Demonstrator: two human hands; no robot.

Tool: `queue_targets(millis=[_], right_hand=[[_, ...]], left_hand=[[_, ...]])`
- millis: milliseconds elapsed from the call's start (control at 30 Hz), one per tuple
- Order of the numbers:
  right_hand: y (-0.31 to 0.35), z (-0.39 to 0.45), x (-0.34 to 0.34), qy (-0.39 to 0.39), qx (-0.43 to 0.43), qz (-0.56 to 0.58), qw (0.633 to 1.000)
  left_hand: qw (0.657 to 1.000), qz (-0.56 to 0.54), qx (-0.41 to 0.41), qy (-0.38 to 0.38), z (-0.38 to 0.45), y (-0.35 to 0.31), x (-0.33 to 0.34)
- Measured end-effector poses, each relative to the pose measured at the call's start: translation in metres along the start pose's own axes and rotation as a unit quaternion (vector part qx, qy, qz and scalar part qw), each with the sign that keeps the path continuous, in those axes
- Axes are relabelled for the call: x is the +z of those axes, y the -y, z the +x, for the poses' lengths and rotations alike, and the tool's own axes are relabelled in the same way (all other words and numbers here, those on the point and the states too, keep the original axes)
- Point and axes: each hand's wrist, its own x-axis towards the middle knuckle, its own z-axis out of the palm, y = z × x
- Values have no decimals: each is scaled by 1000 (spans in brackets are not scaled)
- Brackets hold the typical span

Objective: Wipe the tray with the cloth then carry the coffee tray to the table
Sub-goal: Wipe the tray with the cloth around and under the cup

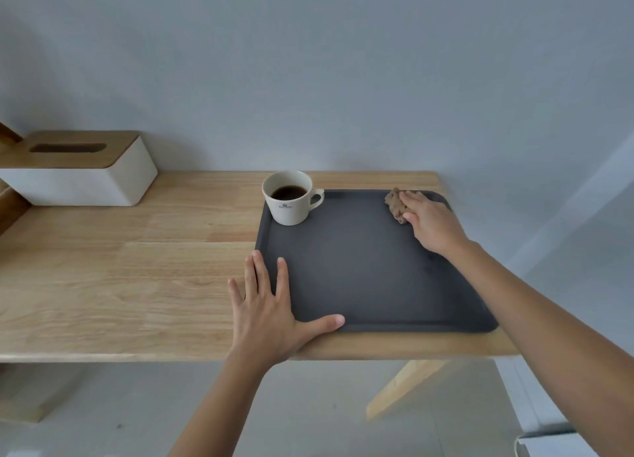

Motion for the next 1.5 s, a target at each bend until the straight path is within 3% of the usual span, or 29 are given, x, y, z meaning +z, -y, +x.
queue_targets(millis=[200, 367, 533, 733, 867, 1000, 1233, 1500], right_hand=[[53, -76, 16, 37, -107, 29, 993], [56, -116, 16, 52, -182, 27, 982], [42, -77, 18, 29, -162, 4, 986], [5, 6, 9, 12, -42, -17, 999], [3, 15, 11, -2, 8, -6, 1000], [22, -13, 14, 10, -18, -9, 1000], [65, -102, 23, 43, -154, 44, 986], [45, -48, 23, 4, -89, 16, 996]], left_hand=[[1000, 3, -8, 2, -1, 0, -1], [1000, 7, 4, 2, 0, 1, -1], [1000, 9, 15, -1, 1, 3, -1], [1000, 6, 15, -3, 2, 5, 1], [1000, 5, 9, -8, 3, 4, 3], [1000, 6, 6, -7, 3, 3, 3], [1000, 10, 11, -1, 3, 2, -1], [1000, 10, 6, 8, 1, 1, -4]])
